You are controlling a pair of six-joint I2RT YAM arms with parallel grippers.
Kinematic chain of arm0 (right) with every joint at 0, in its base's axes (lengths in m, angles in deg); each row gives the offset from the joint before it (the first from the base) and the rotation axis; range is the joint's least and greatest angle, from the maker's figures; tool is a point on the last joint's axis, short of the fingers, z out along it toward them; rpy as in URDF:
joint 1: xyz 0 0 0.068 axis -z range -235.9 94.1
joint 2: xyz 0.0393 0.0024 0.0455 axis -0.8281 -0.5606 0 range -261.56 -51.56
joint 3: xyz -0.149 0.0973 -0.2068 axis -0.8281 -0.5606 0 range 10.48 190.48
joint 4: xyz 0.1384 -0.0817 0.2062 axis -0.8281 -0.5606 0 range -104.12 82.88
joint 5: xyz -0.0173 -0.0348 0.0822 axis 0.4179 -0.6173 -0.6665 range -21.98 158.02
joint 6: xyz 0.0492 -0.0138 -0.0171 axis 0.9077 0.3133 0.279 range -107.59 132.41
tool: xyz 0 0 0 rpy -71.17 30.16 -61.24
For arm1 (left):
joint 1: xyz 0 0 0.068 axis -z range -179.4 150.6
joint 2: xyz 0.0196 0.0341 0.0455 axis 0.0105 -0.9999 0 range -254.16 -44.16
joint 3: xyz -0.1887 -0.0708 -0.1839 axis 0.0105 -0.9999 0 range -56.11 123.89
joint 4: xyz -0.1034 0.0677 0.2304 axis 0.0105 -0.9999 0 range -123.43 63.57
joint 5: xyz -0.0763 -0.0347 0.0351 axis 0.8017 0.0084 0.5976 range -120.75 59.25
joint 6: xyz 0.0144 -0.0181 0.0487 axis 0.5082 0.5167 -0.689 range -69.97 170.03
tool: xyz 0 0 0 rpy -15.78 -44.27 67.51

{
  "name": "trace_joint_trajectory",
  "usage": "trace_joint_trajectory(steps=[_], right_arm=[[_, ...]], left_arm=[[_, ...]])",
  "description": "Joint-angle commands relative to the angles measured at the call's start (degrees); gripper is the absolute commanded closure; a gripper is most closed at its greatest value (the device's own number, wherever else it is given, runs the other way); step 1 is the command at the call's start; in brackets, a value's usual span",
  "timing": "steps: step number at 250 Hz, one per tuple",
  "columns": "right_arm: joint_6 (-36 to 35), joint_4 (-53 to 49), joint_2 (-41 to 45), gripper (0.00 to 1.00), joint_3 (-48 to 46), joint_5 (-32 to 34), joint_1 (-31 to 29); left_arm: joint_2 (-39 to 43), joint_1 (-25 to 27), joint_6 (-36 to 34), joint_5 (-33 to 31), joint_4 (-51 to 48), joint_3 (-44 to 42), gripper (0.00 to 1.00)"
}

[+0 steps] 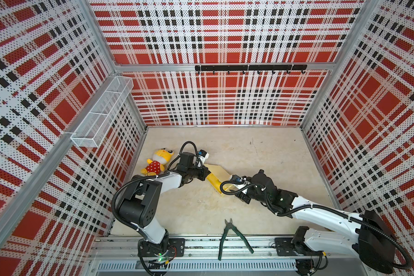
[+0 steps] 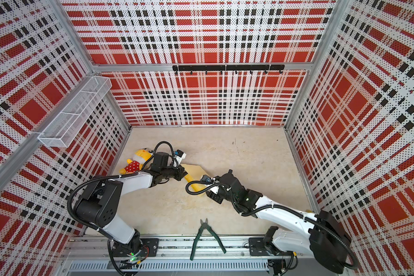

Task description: Fold the paper box

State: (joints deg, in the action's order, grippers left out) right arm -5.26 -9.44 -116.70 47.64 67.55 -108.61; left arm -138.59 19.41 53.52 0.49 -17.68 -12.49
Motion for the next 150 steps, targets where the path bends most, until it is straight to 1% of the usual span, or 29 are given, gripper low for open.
trace_joint_trajectory(steps=[1,21,45,77,105,150], right_arm=[[0.99,-1.63,1.38,0.43,5.69,2.36,-3.08],[3.27,-1.89,-0.48,0.43,9.78,4.34,-4.66],[6.16,-2.43,-4.99,0.44,15.1,6.45,-5.78],[10.0,-2.58,-11.36,0.45,18.91,10.71,-5.94],[13.22,0.22,-16.09,0.48,20.18,10.44,-5.66],[20.64,-1.0,-22.87,0.49,24.27,5.8,-4.06]], left_arm=[[0.13,0.62,-0.14,0.06,-2.16,-1.43,0.92],[0.13,0.57,-0.15,0.09,-2.16,-1.43,0.92],[0.1,0.62,-0.14,-0.08,-2.16,-1.43,0.92],[0.13,0.79,-0.42,-0.1,-2.07,-1.47,0.92],[0.21,0.75,-0.58,-0.09,-2.03,-1.43,0.92],[0.5,0.88,-0.54,-0.53,-1.99,-1.6,0.92]])
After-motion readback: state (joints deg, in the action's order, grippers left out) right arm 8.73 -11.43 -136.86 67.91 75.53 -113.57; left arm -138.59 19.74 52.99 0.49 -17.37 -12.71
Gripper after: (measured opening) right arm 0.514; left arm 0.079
